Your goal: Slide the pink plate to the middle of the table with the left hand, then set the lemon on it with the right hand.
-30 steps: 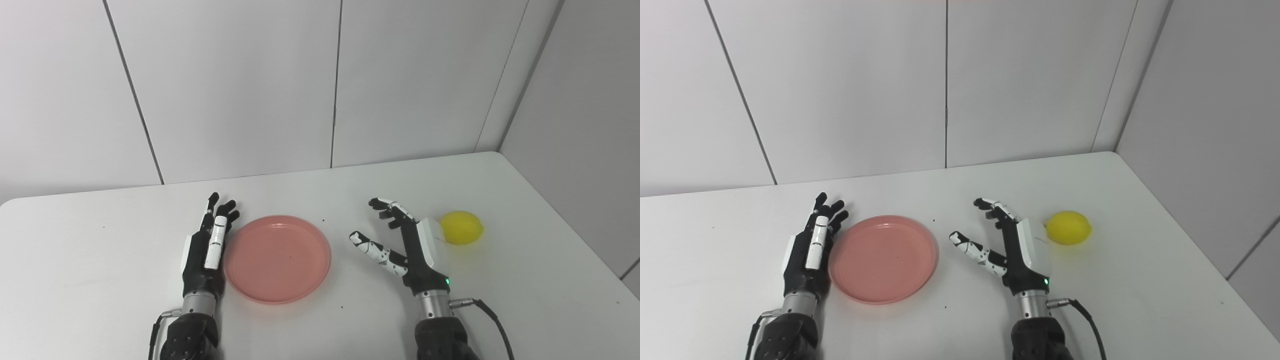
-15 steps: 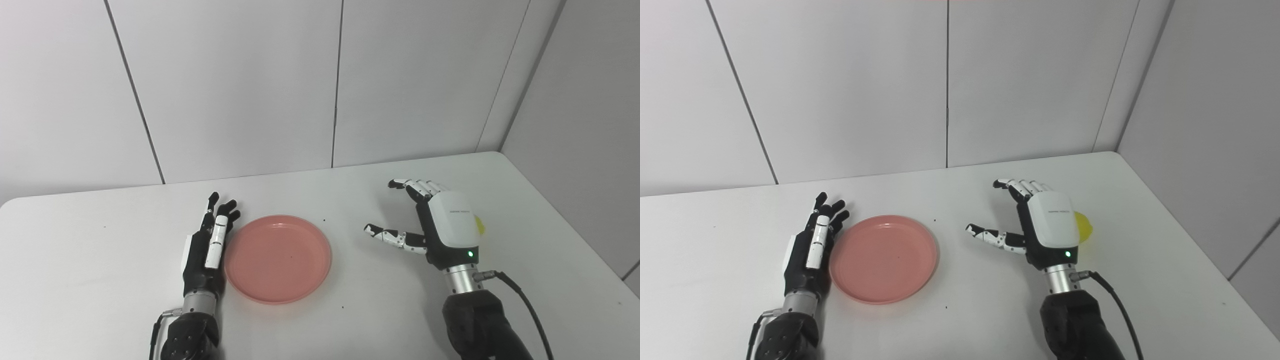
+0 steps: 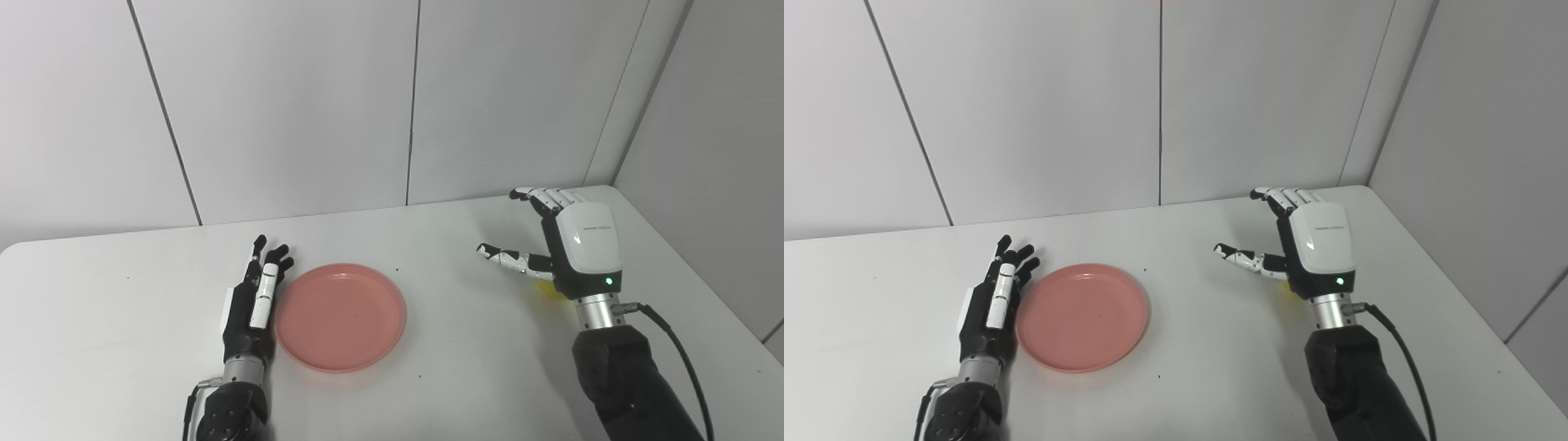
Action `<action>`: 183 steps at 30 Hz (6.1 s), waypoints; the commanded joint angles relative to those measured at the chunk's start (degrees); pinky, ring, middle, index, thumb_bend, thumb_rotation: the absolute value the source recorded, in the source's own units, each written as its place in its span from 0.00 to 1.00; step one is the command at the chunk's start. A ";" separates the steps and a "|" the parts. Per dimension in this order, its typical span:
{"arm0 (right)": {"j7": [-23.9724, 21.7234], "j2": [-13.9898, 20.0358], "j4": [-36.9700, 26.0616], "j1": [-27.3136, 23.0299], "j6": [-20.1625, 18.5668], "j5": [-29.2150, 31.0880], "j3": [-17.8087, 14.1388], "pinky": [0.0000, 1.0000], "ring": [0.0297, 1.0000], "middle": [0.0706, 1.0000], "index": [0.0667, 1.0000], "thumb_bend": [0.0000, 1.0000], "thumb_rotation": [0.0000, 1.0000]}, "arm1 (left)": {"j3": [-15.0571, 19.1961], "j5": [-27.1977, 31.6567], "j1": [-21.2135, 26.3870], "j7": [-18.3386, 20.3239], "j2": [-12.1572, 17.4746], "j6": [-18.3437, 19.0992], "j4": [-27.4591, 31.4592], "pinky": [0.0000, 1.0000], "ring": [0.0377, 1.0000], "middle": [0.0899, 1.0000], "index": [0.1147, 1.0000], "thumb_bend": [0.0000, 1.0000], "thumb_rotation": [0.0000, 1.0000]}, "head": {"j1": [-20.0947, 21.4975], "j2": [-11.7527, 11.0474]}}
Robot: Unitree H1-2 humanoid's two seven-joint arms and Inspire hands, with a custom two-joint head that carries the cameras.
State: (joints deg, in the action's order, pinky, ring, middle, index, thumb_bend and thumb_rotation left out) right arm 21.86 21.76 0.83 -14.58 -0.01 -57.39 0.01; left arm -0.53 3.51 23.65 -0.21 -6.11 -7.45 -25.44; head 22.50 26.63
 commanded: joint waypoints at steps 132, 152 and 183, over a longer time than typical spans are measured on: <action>-12.01 9.44 2.58 -1.92 -5.86 15.27 6.11 0.15 0.18 0.22 0.29 0.54 0.36 | 0.21 0.45 -0.97 -0.15 -2.67 -0.09 -1.92 0.92 0.84 0.86 0.95 0.52 0.74 | -6.21 1.15; -15.40 6.69 -0.20 -5.81 -5.40 15.09 7.80 0.14 0.17 0.21 0.28 0.54 0.41 | -1.21 -1.22 -1.54 -2.06 -4.94 -0.35 -2.47 0.94 0.87 0.87 0.95 0.55 0.76 | -12.28 0.53; -19.67 3.13 -2.25 -12.71 -2.08 14.28 12.86 0.15 0.18 0.22 0.34 0.51 0.33 | -1.97 -4.41 -1.30 -4.95 -6.17 -1.42 -4.57 0.89 0.84 0.85 0.94 0.62 0.76 | -16.90 -0.44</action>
State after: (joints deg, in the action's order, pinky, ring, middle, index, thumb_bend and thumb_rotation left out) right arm 1.75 24.04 0.80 -24.06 -4.11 -42.49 13.46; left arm -2.30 -0.54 24.07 -4.56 -11.51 -8.87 -27.68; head 5.62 26.19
